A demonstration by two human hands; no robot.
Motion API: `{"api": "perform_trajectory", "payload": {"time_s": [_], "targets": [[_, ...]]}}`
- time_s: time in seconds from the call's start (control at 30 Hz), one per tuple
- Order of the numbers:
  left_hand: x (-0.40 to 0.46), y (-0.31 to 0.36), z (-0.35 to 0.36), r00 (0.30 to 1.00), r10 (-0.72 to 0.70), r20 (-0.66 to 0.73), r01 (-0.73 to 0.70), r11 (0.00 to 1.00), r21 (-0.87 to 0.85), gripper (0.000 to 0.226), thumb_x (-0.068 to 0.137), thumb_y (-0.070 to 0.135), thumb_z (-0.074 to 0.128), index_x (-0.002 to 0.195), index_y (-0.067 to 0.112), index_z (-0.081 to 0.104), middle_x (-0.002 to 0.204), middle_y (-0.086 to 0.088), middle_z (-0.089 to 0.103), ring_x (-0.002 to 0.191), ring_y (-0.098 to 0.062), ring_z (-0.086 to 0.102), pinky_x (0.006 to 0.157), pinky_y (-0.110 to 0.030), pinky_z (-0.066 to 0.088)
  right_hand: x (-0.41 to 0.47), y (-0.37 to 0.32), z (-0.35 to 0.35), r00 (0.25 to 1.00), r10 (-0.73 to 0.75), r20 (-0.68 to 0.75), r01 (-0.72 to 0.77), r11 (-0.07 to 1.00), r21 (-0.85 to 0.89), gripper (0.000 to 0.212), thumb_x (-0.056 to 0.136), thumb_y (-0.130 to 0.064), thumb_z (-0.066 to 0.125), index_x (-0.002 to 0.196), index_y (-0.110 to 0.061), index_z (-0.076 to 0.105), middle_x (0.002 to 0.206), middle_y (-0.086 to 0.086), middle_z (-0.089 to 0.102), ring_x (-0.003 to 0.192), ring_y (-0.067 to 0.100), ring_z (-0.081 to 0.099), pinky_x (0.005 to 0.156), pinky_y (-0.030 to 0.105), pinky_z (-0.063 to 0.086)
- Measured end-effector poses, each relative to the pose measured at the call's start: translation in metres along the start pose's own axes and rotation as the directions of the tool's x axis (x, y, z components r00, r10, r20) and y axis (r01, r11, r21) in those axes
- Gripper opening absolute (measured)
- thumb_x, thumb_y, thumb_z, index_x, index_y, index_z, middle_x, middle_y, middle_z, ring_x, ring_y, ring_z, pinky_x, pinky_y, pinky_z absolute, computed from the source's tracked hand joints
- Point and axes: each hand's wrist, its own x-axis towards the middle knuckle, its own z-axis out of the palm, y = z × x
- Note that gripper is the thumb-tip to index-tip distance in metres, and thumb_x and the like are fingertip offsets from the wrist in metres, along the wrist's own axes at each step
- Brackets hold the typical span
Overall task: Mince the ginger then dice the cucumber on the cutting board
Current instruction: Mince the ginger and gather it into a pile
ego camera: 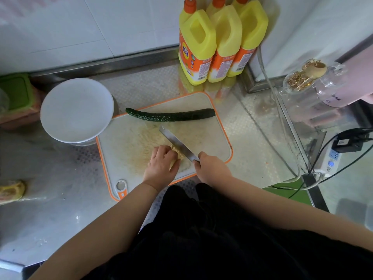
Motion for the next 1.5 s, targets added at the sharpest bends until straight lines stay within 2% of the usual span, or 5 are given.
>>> {"api": "perform_trajectory", "payload": {"time_s": [0.3,0.57,0.87,1.3,1.5], "targets": [[0.003,0.000,0.001,1.000,-0.022,-0.014,0.022,1.000,-0.022,0.010,0.084,0.018,0.066,0.082,0.008,0.066,0.091,-0.007,0.058,0.092,-0.021,0.047,0.069,-0.039,0.053,0.007,-0.011,0.011,0.998,0.029,0.058,-0.024,0.997,-0.077,0.023,0.101,-0.027,0.039,0.108,-0.007,0.047,0.104,0.016,0.063,0.095,0.034,0.062,0.071,0.038,0.044],[0.001,-0.005,0.008,0.998,0.024,-0.066,-0.027,0.999,-0.041,0.030,0.090,0.035,0.057,0.082,0.007,0.064,0.092,-0.005,0.056,0.091,-0.023,0.050,0.068,-0.035,0.049,0.018,-0.020,0.025,0.994,0.104,0.024,-0.101,0.991,-0.088,0.024,0.101,-0.025,0.039,0.115,-0.007,0.048,0.112,0.015,0.062,0.103,0.034,0.060,0.078,0.038,0.046],[-0.002,-0.003,-0.001,0.999,0.038,-0.019,-0.038,0.999,-0.033,0.024,0.089,0.031,0.052,0.089,0.011,0.065,0.098,-0.005,0.054,0.092,-0.022,0.047,0.073,-0.036,0.051,0.024,-0.002,0.007,0.991,0.085,0.099,-0.096,0.989,0.113,0.037,0.100,-0.035,0.042,0.114,-0.003,0.054,0.110,0.015,0.062,0.104,0.031,0.058,0.080,0.034,0.043],[-0.004,-0.008,0.003,0.996,0.033,-0.080,-0.034,0.999,-0.010,0.026,0.090,0.028,0.050,0.086,0.008,0.067,0.092,-0.007,0.060,0.090,-0.023,0.051,0.062,-0.040,0.055,0.002,-0.025,0.011,0.998,0.047,0.051,-0.041,0.992,-0.120,0.017,0.100,-0.022,0.040,0.108,-0.008,0.046,0.106,0.014,0.062,0.097,0.032,0.062,0.070,0.035,0.043],[-0.006,-0.008,0.009,0.994,0.026,-0.105,-0.027,1.000,-0.008,0.026,0.091,0.026,0.053,0.087,0.005,0.067,0.093,-0.008,0.060,0.091,-0.025,0.052,0.061,-0.040,0.055,0.010,-0.029,0.022,0.993,0.104,0.064,-0.097,0.991,-0.097,0.027,0.100,-0.018,0.039,0.124,-0.006,0.043,0.118,0.015,0.060,0.109,0.032,0.059,0.088,0.039,0.048]]}}
